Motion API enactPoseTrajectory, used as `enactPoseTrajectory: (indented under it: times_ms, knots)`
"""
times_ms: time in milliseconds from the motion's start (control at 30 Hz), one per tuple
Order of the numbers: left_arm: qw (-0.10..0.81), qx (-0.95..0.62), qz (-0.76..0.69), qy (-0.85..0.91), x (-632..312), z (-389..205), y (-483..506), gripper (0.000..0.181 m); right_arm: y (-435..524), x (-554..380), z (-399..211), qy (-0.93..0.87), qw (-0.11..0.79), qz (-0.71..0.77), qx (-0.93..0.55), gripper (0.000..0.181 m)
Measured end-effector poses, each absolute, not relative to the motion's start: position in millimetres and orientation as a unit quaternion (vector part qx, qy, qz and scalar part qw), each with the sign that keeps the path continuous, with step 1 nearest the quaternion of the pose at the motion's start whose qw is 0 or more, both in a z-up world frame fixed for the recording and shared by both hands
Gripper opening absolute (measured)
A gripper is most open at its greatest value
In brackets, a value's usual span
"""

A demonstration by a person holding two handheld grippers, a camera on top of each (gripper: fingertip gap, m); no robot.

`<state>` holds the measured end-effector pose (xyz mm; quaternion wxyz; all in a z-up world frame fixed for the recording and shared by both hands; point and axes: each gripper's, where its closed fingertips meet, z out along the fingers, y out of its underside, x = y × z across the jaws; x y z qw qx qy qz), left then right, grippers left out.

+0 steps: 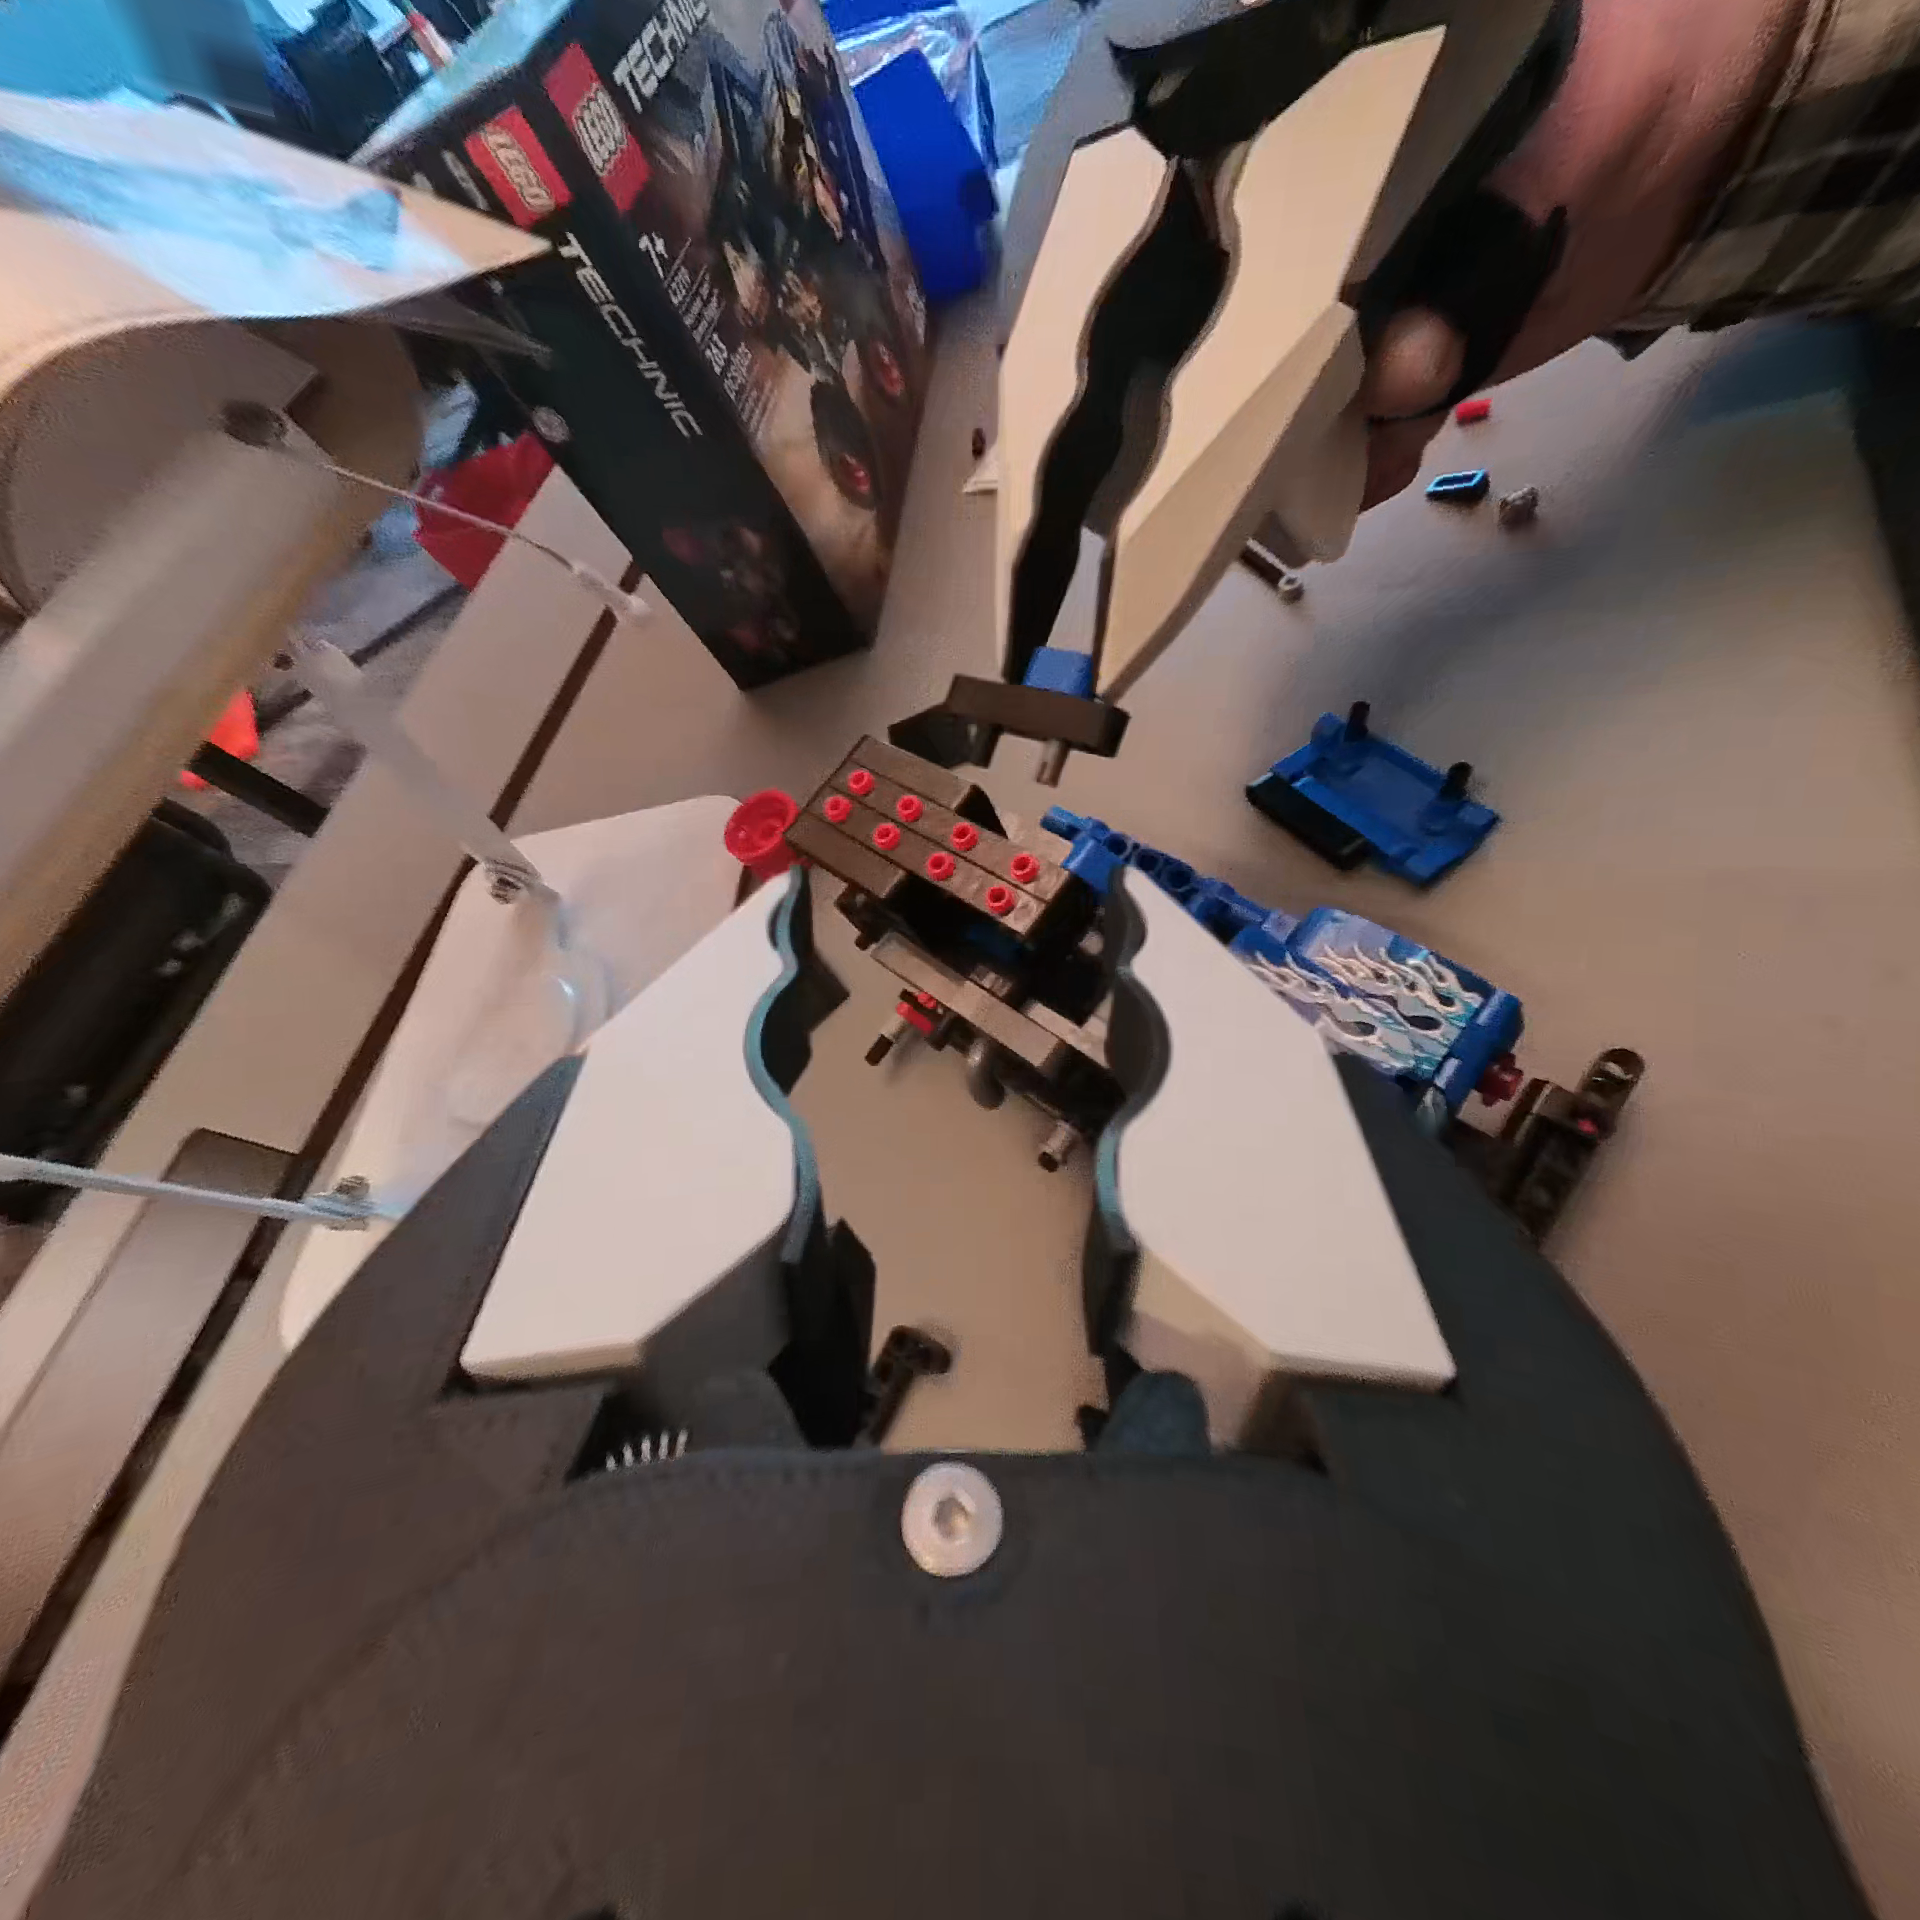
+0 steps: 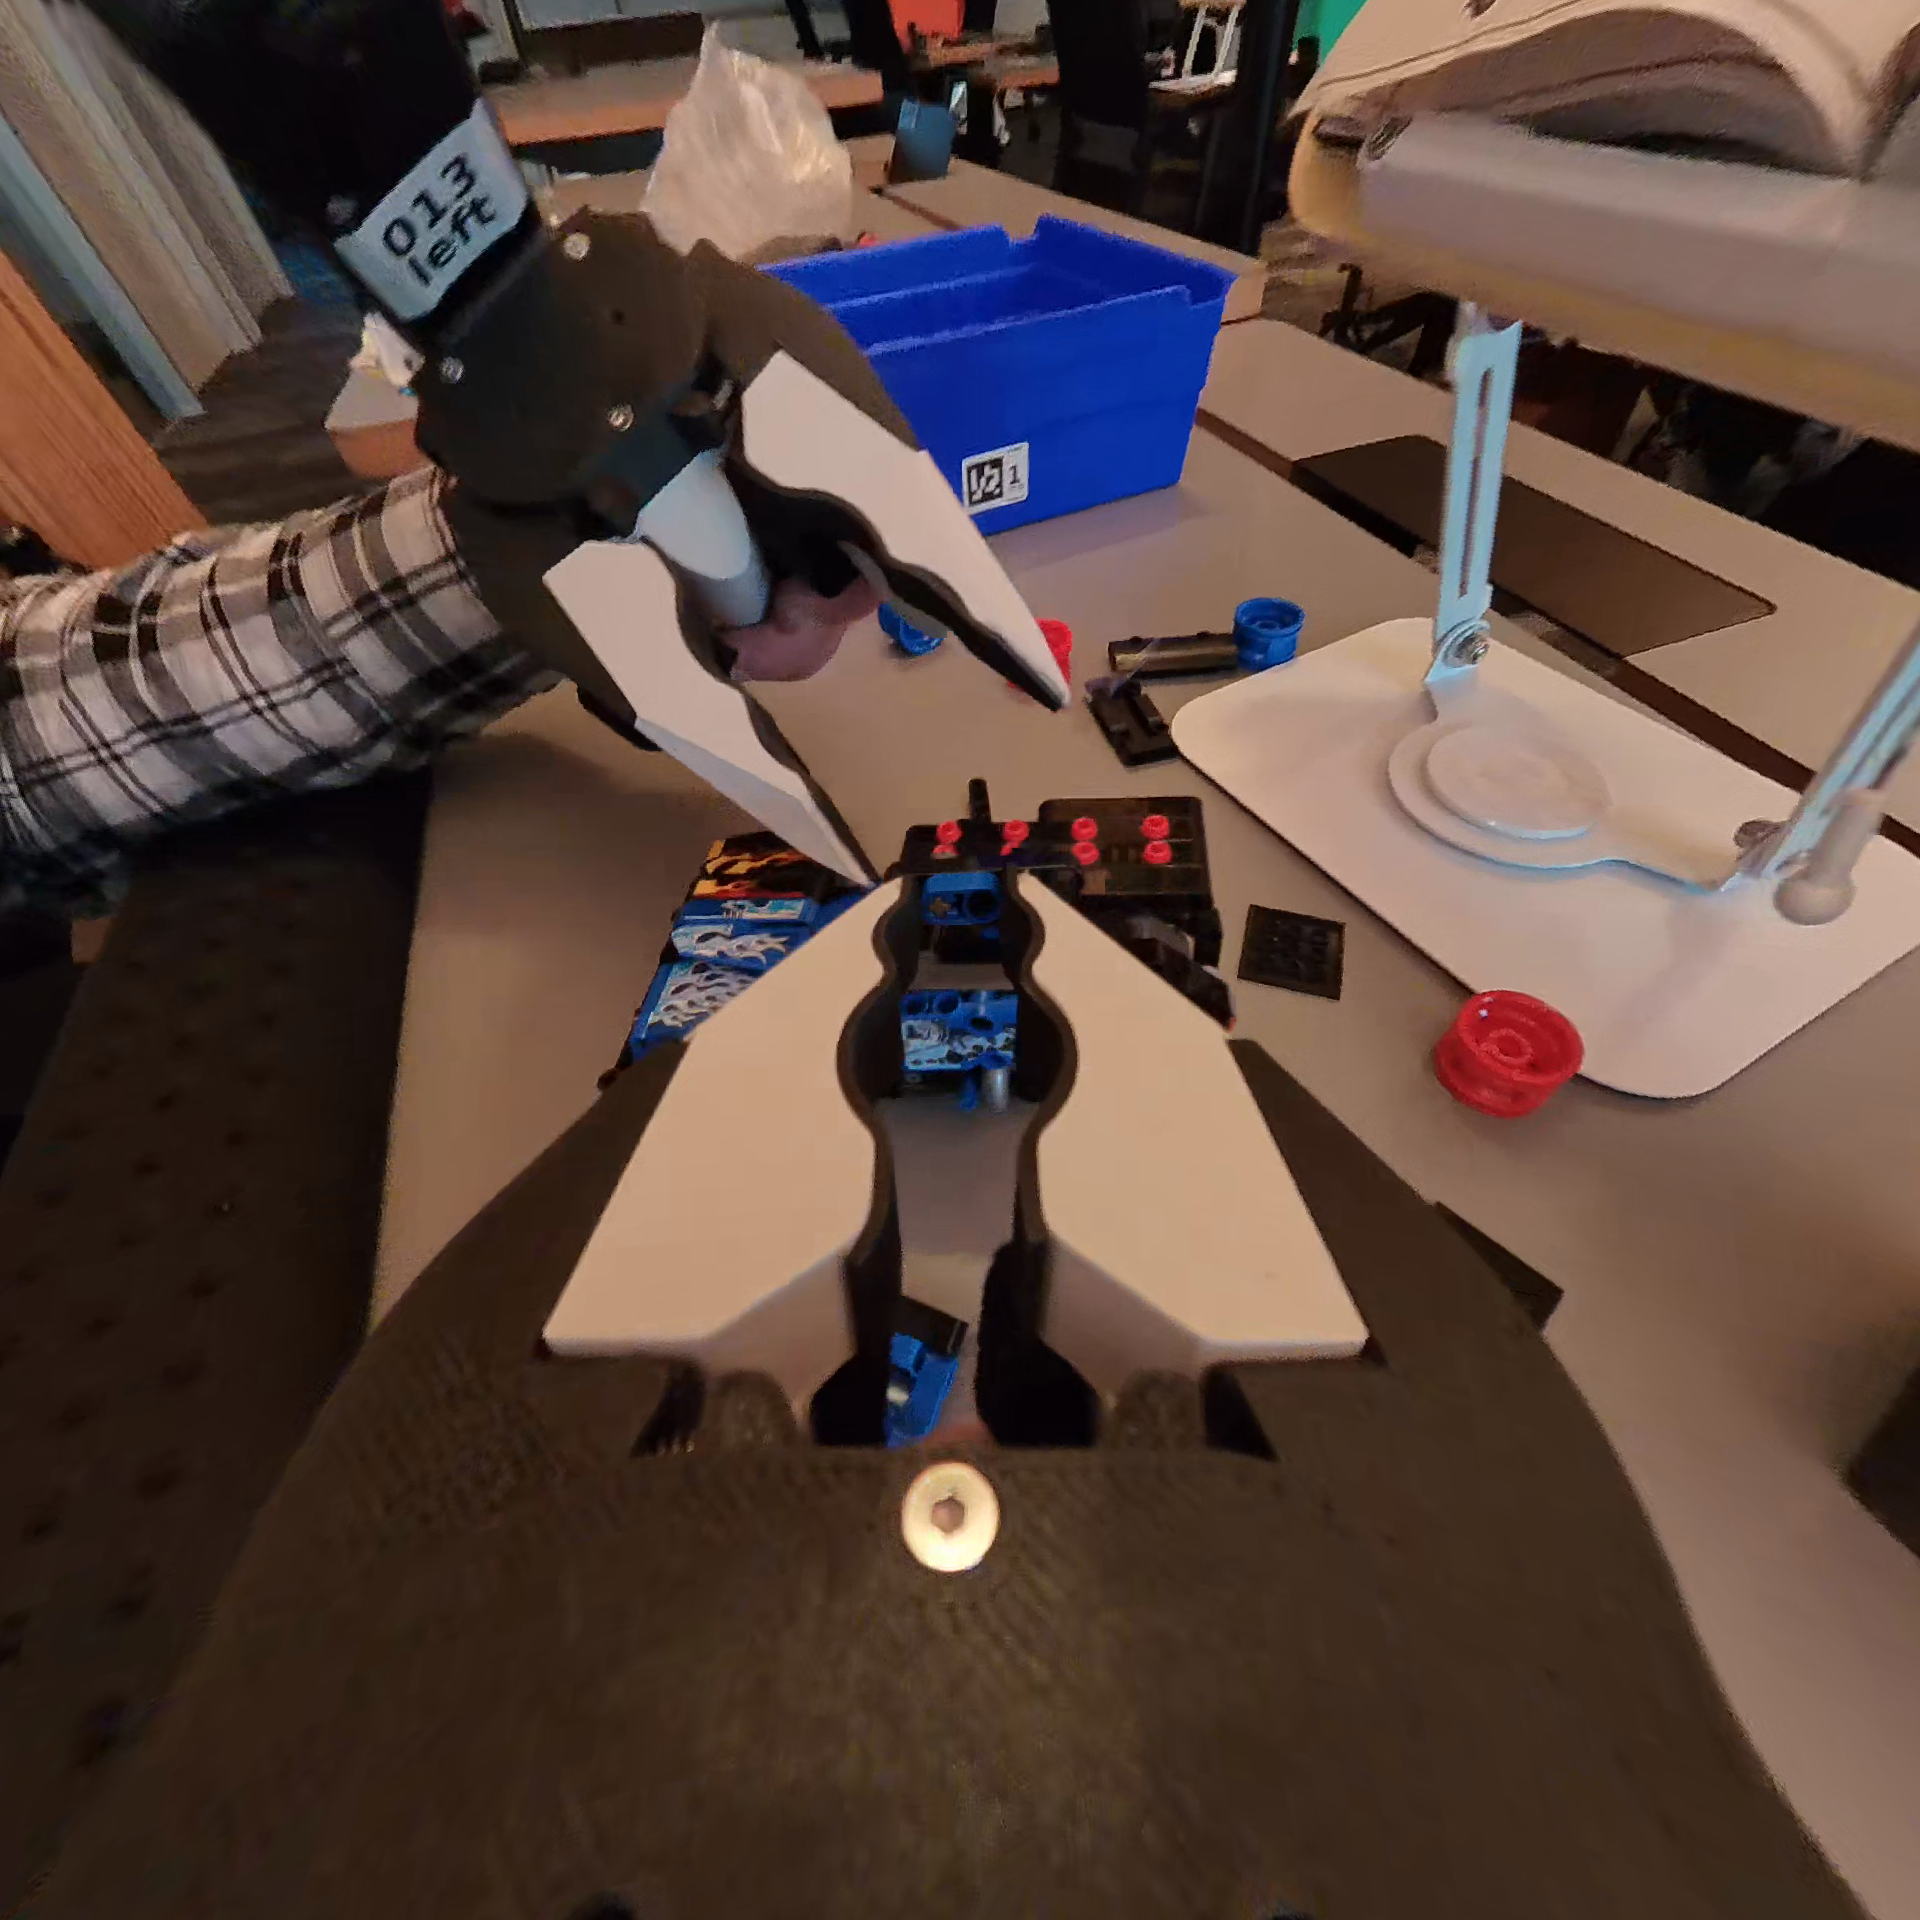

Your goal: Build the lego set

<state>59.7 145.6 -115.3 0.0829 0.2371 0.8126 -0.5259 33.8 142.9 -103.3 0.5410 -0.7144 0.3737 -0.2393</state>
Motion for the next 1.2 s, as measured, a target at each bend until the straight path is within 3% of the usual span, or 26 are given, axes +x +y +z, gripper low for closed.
enactPoseTrajectory:
  times_ms: [600,1200]
  knots:
    - [-0.030,0.214,-0.526,0.822,48.5,-127.1,156.4,0.036,146.3,39.9,-119.4,0.386,0.545,-0.234,-0.706,0.013]
    - [-0.080,0.200,-0.536,0.817,48.5,-129.8,162.1,0.031,143.5,35.2,-119.4,0.379,0.539,-0.223,-0.718,0.013]
